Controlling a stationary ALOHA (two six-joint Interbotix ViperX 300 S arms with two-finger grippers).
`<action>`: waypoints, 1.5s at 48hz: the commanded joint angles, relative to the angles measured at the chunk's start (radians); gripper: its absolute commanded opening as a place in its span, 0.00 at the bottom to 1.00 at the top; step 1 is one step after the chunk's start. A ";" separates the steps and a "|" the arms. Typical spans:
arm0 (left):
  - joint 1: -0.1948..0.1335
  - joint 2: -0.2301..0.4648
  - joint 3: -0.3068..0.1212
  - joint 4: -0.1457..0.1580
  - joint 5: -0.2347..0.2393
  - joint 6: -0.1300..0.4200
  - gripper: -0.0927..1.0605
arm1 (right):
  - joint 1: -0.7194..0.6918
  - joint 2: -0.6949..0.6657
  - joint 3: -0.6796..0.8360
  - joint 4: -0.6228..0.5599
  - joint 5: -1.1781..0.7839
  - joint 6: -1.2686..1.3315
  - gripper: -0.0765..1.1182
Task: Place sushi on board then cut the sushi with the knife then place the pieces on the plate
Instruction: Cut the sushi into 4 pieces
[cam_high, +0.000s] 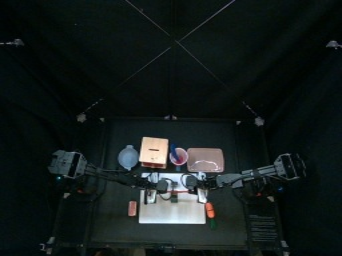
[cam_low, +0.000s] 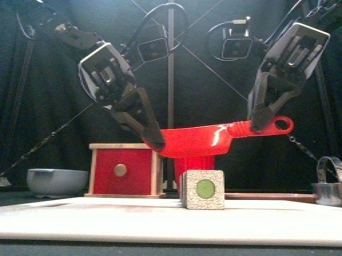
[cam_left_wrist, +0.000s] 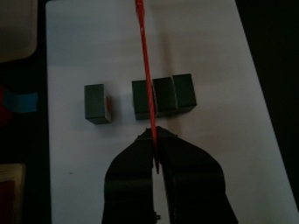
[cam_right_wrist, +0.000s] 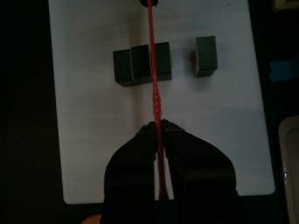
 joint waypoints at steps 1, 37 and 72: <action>-0.009 -0.005 -0.018 -0.015 -0.003 0.002 0.37 | 0.009 -0.005 -0.011 0.006 -0.012 0.000 0.39; -0.012 0.025 -0.015 -0.049 -0.003 0.003 0.37 | 0.015 0.029 -0.009 0.014 -0.014 0.000 0.39; -0.011 0.091 -0.011 -0.054 -0.002 -0.002 0.37 | 0.043 0.137 -0.014 0.054 -0.026 -0.002 0.39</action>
